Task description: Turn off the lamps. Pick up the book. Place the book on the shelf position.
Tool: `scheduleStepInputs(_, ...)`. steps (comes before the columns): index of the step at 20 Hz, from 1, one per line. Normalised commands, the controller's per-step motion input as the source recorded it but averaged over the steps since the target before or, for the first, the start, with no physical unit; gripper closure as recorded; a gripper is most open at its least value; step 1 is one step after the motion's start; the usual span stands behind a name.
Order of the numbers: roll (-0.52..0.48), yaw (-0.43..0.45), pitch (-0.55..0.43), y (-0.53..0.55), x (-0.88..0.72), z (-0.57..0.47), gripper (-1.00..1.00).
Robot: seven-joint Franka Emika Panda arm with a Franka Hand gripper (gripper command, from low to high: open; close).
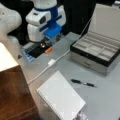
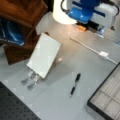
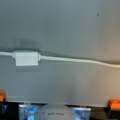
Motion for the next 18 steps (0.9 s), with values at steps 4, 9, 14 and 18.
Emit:
scheduleStepInputs(4, -0.071, 0.150, -0.131, -0.03, -0.29, -0.13, -1.00)
scheduleStepInputs(9, 0.043, 0.085, -0.111, 0.07, -0.26, -0.14, -1.00)
scheduleStepInputs(14, 0.070, 0.021, -0.105, 0.23, -0.35, -0.17, -1.00)
scheduleStepInputs(18, 0.095, -0.054, -0.111, 0.34, -0.39, -0.17, -1.00)
